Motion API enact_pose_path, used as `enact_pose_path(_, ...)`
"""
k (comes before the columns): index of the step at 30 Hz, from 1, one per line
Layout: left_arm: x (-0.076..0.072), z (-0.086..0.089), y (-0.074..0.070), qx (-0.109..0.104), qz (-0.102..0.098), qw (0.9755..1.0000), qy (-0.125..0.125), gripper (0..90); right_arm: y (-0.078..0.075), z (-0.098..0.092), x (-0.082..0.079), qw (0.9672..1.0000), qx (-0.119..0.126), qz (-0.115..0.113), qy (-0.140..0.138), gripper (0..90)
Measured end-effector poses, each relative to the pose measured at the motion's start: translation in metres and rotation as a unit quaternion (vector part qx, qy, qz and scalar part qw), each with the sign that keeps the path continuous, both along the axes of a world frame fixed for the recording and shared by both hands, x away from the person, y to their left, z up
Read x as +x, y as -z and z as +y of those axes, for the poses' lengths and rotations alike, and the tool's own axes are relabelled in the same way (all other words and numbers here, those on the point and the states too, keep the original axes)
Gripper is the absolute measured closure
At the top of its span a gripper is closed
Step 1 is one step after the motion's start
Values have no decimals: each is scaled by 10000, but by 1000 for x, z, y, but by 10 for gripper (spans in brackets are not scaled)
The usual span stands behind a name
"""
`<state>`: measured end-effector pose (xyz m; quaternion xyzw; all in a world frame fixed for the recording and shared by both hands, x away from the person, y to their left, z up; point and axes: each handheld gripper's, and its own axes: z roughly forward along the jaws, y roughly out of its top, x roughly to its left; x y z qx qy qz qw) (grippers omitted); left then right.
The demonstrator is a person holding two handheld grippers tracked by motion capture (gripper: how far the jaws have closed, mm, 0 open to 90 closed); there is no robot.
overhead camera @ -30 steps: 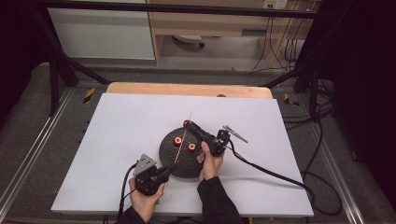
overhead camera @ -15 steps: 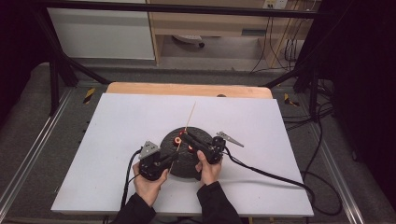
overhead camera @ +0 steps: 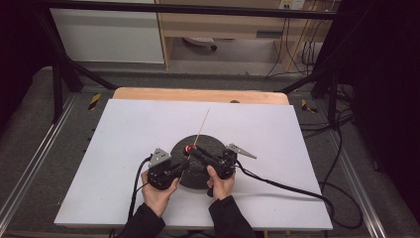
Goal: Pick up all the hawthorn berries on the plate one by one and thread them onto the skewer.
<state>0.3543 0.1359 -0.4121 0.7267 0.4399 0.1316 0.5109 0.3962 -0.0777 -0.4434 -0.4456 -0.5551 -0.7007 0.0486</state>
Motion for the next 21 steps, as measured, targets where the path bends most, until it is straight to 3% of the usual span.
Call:
enact_pose_path(3, 0, 1, 0, 31, -17, 10000, 37, 889, -1, 0, 0, 10000, -63, -4, -24, 620)
enact_pose_path(11, -3, 11, 3, 141, -27, 9999, 91, 889, -8, -8, 0, 9992, -369, -116, 37, 474)
enact_pose_path(15, -4, 20, 3, 262, -39, 9996, 114, 889, -12, -18, 3, 9966, -812, -99, 30, 343)
enact_pose_path(19, -5, 32, 5, 398, -12, 9991, 152, 888, -13, -25, 6, 9911, -1328, -98, -83, 247)
enact_pose_path(21, -6, 35, 6, 436, -3, 9989, 147, 889, -13, -25, 7, 9899, -1411, -94, -108, 228)
